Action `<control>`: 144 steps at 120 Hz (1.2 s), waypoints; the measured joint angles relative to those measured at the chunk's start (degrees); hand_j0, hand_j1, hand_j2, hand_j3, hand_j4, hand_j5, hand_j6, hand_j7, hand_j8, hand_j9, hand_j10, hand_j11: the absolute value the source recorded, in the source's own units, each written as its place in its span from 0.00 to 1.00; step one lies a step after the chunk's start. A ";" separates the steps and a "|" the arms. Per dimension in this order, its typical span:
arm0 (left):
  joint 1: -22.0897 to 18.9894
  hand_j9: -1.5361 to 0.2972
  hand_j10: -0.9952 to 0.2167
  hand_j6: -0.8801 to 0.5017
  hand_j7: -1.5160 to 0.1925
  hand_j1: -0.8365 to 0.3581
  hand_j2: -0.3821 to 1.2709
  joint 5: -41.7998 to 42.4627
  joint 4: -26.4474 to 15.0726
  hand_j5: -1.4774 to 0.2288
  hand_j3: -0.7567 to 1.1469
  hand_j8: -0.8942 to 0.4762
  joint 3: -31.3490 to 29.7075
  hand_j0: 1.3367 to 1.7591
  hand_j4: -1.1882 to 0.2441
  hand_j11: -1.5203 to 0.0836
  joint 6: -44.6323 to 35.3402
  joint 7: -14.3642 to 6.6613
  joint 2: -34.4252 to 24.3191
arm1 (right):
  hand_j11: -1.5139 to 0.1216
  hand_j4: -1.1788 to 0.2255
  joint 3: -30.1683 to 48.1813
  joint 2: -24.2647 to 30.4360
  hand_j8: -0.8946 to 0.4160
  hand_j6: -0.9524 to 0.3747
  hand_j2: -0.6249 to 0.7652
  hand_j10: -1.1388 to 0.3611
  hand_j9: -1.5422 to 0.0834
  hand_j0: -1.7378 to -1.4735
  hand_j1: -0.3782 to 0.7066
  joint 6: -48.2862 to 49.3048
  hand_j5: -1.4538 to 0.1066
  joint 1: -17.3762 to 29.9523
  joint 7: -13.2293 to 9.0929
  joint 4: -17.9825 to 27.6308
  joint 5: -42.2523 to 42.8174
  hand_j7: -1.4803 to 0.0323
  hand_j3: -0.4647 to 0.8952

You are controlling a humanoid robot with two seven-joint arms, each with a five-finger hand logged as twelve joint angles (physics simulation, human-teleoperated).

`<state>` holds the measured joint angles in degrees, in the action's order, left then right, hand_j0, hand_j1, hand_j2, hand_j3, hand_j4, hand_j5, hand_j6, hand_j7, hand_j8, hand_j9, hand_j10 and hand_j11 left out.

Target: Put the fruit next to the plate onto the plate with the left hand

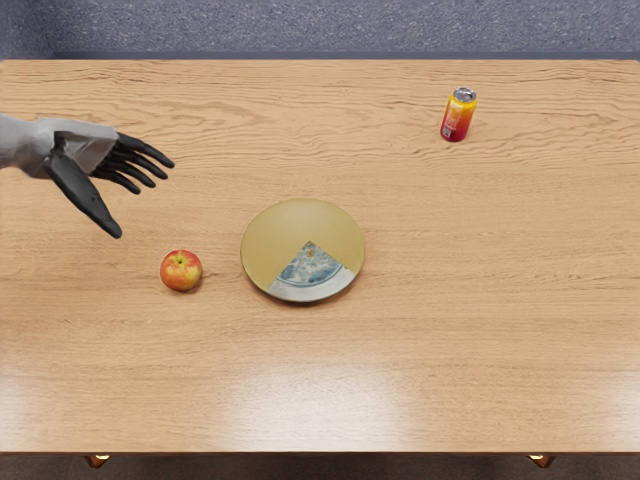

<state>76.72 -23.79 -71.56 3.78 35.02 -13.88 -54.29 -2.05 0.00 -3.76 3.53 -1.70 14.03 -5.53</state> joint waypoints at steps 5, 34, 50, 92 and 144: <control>0.00 0.66 0.61 0.45 0.70 0.74 0.26 -0.05 -0.17 0.68 0.40 0.47 0.11 0.76 0.65 0.75 0.00 -0.27 0.06 | 0.90 0.82 0.00 0.00 0.66 0.69 0.44 0.74 0.92 0.30 0.06 -0.01 0.90 -0.23 -0.04 -0.04 0.00 0.95 0.34; 3.06 0.66 0.61 0.45 0.70 0.74 0.26 -0.70 -3.96 0.68 0.40 0.47 1.69 0.76 0.65 0.75 0.02 -11.65 0.37 | 0.90 0.82 -0.05 0.00 0.66 0.69 0.44 0.74 0.92 0.30 0.06 -0.02 0.90 -0.47 -0.14 -0.10 0.08 0.95 0.34; 4.55 0.66 0.61 0.45 0.70 0.74 0.26 -12.16 -10.70 0.68 0.40 0.47 2.71 0.76 0.65 0.75 0.00 -18.49 2.69 | 0.90 0.82 -0.05 0.00 0.66 0.69 0.44 0.74 0.92 0.30 0.06 -0.02 0.90 -0.46 -0.15 -0.13 0.08 0.95 0.34; -2.77 0.65 0.60 0.45 0.69 0.73 0.26 -39.21 -22.44 0.67 0.40 0.46 2.90 0.76 0.65 0.74 -11.58 -21.02 7.72 | 0.90 0.82 -0.05 0.00 0.66 0.69 0.44 0.74 0.92 0.30 0.06 -0.02 0.90 -0.46 -0.15 -0.14 0.07 0.95 0.34; -13.00 0.65 0.61 0.45 0.69 0.73 0.26 -51.59 -25.71 0.67 0.40 0.46 2.72 0.76 0.65 0.74 -21.95 -21.11 11.93 | 0.90 0.82 -0.05 0.00 0.66 0.69 0.44 0.74 0.92 0.30 0.06 -0.02 0.90 -0.46 -0.15 -0.15 0.08 0.95 0.34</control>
<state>63.72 -75.38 -97.27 6.50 13.07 -35.00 -42.36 -2.11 0.00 -3.78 3.08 -1.85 13.89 -5.45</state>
